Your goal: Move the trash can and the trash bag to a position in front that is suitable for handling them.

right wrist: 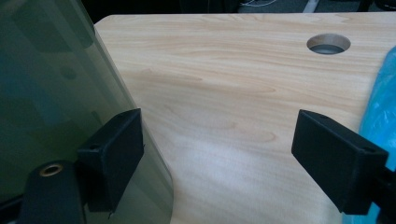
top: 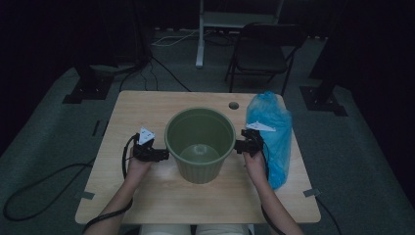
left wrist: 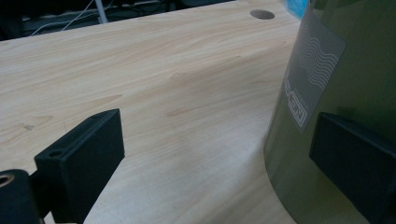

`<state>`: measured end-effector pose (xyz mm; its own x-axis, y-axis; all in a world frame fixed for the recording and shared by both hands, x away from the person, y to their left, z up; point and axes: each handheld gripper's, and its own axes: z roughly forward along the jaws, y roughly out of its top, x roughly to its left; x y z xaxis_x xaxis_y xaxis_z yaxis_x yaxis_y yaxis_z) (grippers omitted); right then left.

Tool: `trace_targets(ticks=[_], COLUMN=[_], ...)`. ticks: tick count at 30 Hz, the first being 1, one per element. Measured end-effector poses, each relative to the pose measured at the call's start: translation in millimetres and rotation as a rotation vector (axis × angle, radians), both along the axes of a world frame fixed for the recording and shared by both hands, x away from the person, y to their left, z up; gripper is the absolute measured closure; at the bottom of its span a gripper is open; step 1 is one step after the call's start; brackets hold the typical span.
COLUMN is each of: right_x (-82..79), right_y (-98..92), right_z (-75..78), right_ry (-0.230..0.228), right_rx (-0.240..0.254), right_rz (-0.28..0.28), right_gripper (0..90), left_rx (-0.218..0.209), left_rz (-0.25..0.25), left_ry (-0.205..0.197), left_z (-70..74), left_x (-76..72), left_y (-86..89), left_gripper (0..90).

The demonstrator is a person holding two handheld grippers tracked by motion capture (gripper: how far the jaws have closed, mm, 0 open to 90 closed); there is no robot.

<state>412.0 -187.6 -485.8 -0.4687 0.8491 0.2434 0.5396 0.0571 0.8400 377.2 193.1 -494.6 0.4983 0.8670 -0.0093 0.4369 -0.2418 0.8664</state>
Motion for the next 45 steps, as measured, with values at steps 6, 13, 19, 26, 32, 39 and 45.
trace_targets(ticks=[6, 13, 19, 26, 32, 39, 45], right_x=[-13.7, -31.7, -44.1, -55.2, -57.2, -55.1, -47.6], right_y=[-5.4, -7.2, -11.9, -12.7, -15.1, -59.3, -123.0], right_z=[-2.0, -0.2, 0.6, 0.8, 5.7, 24.8, 14.3], right_ry=[0.005, -0.005, 0.009, 0.024, 0.01, -0.073, -0.056], right_rx=[0.02, 0.017, 0.027, 0.044, 0.046, 0.078, 0.052], right_rz=[0.021, 0.05, 0.061, 0.057, 0.063, -0.051, -0.24], right_gripper=[16.3, 16.2, 16.2, 16.3, 14.4, 13.4, 13.1], left_rx=[0.013, 0.01, 0.008, -0.009, -0.03, -0.049, -0.032], left_rz=[-0.025, -0.044, -0.063, -0.073, -0.086, -0.07, -0.052], left_ry=[-0.006, -0.01, -0.012, -0.003, 0.004, 0.009, -0.023], left_z=[0.9, 2.9, 2.5, 1.2, 0.1, -10.9, -23.6], left_x=[-16.8, -36.3, -48.4, -55.5, -56.8, -67.3, -78.2], left_y=[-2.0, -4.6, -7.0, -6.5, -4.8, 16.3, 43.7], left_gripper=[3.6, 3.6, 3.6, 3.6, 3.4, 3.4, 2.7])
